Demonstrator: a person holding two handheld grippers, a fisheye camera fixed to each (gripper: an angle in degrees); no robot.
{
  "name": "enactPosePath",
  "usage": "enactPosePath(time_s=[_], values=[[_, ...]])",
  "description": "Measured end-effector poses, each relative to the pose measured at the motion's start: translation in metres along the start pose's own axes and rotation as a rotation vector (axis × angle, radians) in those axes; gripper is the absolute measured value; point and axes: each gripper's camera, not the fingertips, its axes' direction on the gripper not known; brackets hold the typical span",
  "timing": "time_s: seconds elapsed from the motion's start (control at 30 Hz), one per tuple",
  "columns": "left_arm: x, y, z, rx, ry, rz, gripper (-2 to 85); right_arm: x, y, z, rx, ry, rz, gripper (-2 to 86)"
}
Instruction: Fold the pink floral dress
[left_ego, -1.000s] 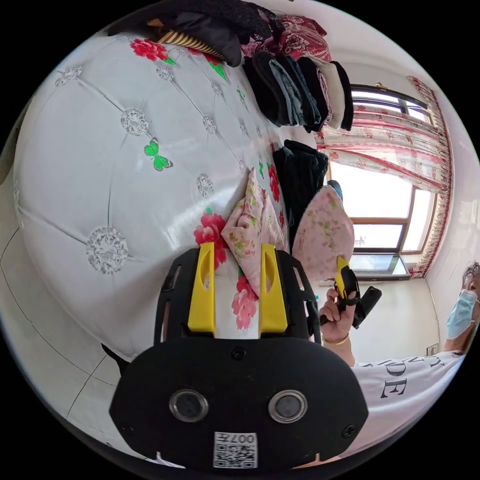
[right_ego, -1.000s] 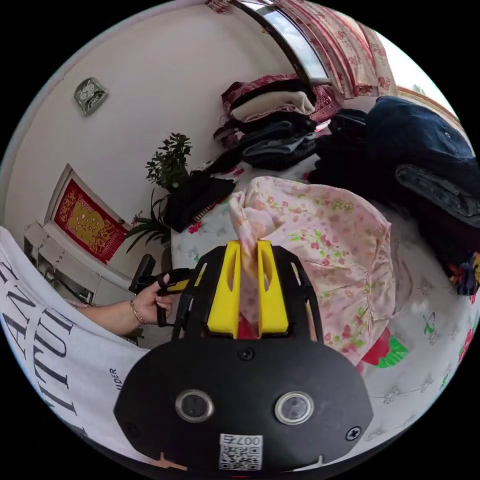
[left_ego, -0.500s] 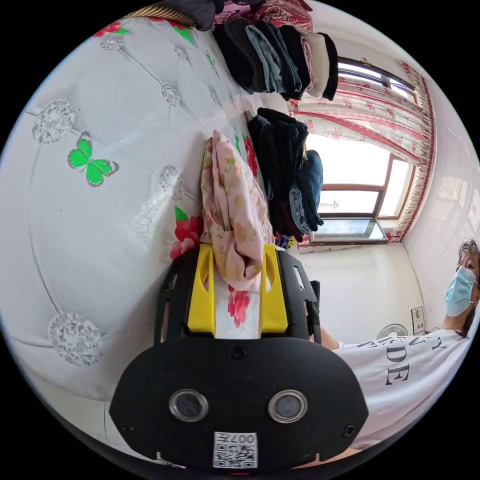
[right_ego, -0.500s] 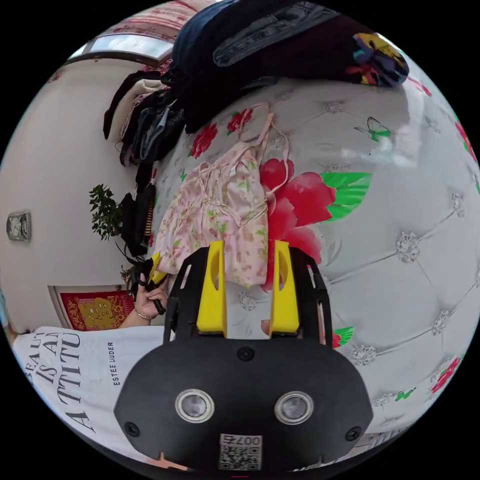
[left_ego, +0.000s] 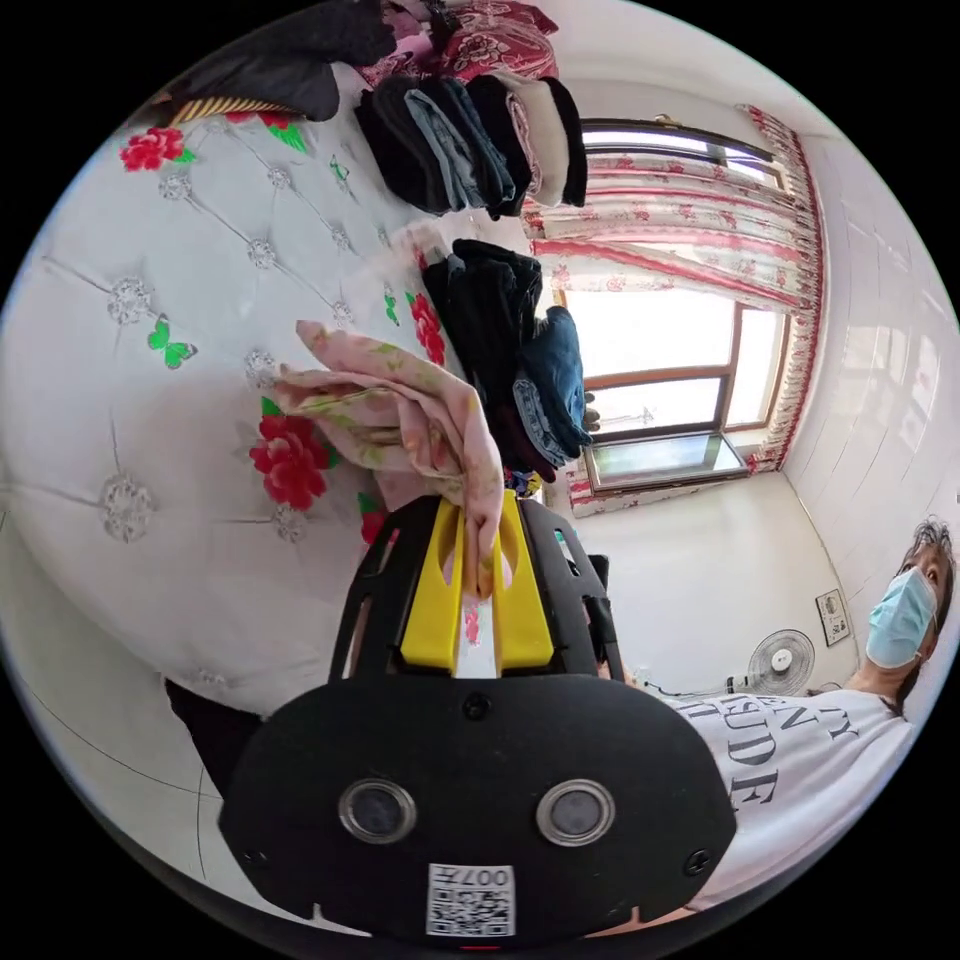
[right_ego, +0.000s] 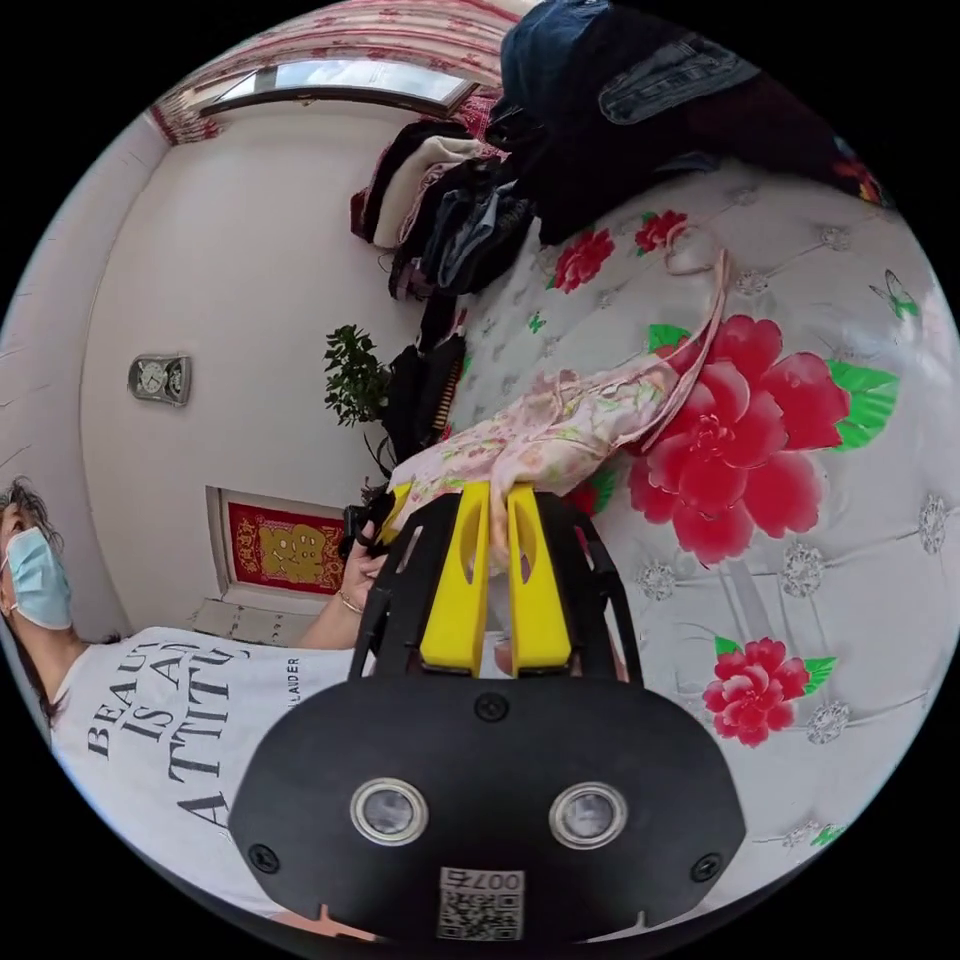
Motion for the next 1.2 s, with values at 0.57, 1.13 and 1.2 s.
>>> enactPosePath(time_s=[0.57,1.13,1.2], values=[[0.096,-0.091,-0.249,0.592,0.084,0.380,3.5,-0.328,-0.193,0.170,-0.065,-0.123,-0.607,0.9],[-0.112,-0.068,-0.093,0.108,-0.427,-0.092,7.7,-0.033,-0.120,0.226,-0.299,0.493,-0.081,6.7],[-0.098,-0.072,-0.053,-0.015,-0.504,0.014,7.5,-0.003,-0.092,0.172,-0.221,0.556,0.020,7.0]])
